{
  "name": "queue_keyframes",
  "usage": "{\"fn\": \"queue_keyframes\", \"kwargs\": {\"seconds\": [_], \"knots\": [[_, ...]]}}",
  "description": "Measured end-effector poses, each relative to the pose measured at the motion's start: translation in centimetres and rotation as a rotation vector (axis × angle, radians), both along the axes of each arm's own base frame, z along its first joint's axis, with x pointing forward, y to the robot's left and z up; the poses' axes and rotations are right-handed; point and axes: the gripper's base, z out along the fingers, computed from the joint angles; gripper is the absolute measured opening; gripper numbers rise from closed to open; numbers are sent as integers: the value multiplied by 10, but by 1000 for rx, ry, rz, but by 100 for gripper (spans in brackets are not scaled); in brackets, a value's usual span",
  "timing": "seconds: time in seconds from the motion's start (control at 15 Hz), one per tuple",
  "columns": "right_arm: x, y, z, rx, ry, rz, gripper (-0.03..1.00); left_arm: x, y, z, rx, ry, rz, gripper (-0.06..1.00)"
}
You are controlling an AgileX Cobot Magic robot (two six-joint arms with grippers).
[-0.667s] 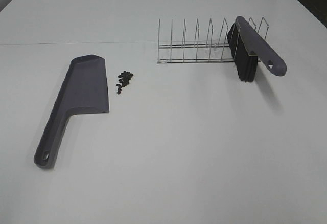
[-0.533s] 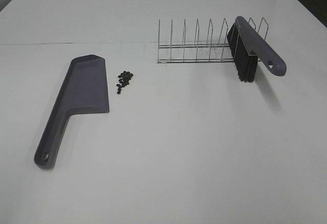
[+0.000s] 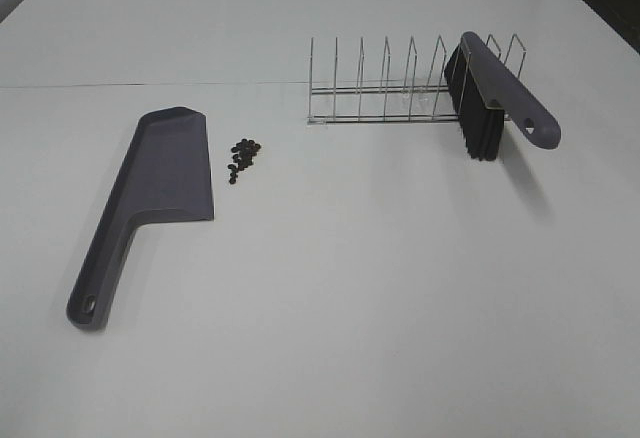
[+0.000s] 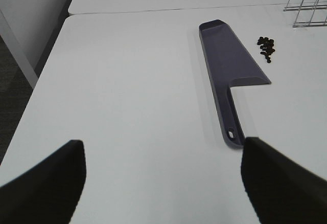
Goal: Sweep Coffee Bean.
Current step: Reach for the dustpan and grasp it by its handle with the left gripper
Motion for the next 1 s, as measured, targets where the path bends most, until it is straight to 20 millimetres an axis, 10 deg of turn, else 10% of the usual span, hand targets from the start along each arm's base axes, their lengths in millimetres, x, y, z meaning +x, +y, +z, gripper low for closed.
{"fn": "queue_keyframes", "kwargs": {"seconds": [1.0], "knots": [[0, 0, 0, 0, 0, 0, 70, 0, 0, 0, 0, 0, 0, 76]]}}
